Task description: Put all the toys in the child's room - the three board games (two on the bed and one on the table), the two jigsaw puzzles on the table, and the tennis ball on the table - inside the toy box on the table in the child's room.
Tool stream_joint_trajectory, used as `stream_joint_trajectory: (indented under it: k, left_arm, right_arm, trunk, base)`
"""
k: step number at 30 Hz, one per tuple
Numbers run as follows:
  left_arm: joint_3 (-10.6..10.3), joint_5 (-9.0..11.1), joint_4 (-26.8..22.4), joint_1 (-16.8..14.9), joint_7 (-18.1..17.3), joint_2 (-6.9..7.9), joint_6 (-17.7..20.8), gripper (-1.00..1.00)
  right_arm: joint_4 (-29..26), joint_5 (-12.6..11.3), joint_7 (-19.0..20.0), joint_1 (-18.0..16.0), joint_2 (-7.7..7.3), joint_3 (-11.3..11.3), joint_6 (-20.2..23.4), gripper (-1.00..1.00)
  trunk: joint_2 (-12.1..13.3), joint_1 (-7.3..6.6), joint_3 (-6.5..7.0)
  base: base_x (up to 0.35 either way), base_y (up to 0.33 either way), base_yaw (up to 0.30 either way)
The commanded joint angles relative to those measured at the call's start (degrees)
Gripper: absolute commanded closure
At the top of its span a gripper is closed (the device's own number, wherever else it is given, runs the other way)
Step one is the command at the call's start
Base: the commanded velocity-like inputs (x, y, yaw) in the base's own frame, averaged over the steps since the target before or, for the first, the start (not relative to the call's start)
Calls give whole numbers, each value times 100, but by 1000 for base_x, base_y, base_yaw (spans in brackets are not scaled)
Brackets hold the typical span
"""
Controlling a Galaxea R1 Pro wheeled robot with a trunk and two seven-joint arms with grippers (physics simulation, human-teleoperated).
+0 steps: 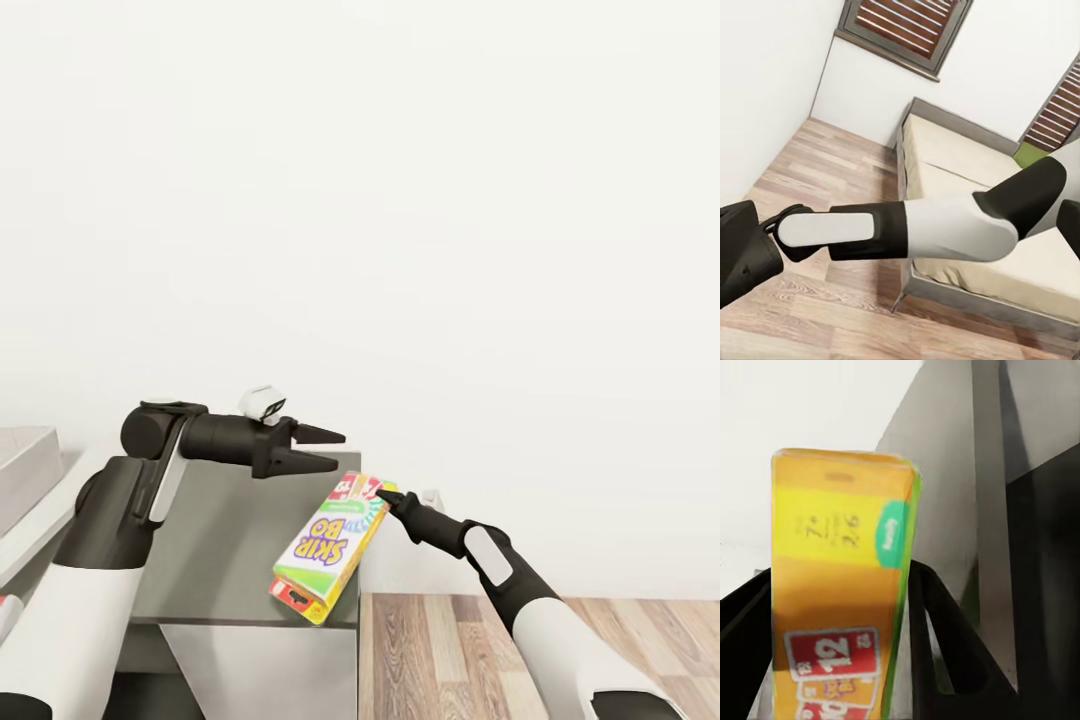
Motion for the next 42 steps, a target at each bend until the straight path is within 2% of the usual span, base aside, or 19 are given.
stream_joint_trajectory:
  k: [1, 3, 6, 10, 13, 15, 19, 30, 37, 42]
  left_arm:
    - [-6, 16, 4, -1, -8, 10, 61, -100]
    - [-5, 10, 14, 4, -8, 13, 61, -100]
    - [-5, -11, 27, 22, -8, 15, 57, -100]
    - [-5, -18, 45, 46, -8, 16, 55, -100]
    - [-5, -19, 57, 58, -8, 16, 50, -100]
    - [-10, -23, 60, 69, -8, 16, 48, -100]
    - [-7, -21, 62, 92, -8, 21, 51, -100]
    - [-5, -21, 65, 119, -8, 25, 59, -100]
    - [0, -20, 73, 120, -8, 25, 61, -100]
    - [-8, -20, 147, 131, -8, 25, 61, -100]
  right_arm:
    - [-1, -24, 71, -4, -8, -16, 37, 100]
    - [-1, -27, 229, -10, -29, -22, 46, 100]
    - [-2, -31, 543, -3, -189, -27, 94, 100]
    - [-2, -38, 766, 4, -413, -34, 145, 100]
    - [-2, -47, 960, 8, -493, -41, 152, 100]
    - [-2, -49, 1175, 9, -518, -40, 154, 100]
    - [-2, -46, 1343, 15, -531, -39, 155, 100]
    - [-2, -43, 1389, 16, -538, -45, 155, 100]
    - [-2, -42, 1397, 22, -556, -46, 155, 100]
    - [-2, -49, 1398, 26, -676, -46, 155, 100]
  trunk:
    - [38, -23, 12]
    - [119, -67, 48]
    - [239, -133, 102]
    - [399, -221, 174]
    - [520, -286, 228]
    - [600, -330, 264]
    - [600, -330, 264]
    - [600, -330, 264]
    - [881, -484, 389]
    - [1081, -594, 479]
  base:
    - [0, 0, 0]
    - [0, 0, 0]
    - [0, 0, 0]
    - [0, 0, 0]
    - [0, 0, 0]
    - [0, 0, 0]
    - [0, 0, 0]
    - [0, 0, 0]
    - [0, 0, 0]
    - [0, 0, 0]
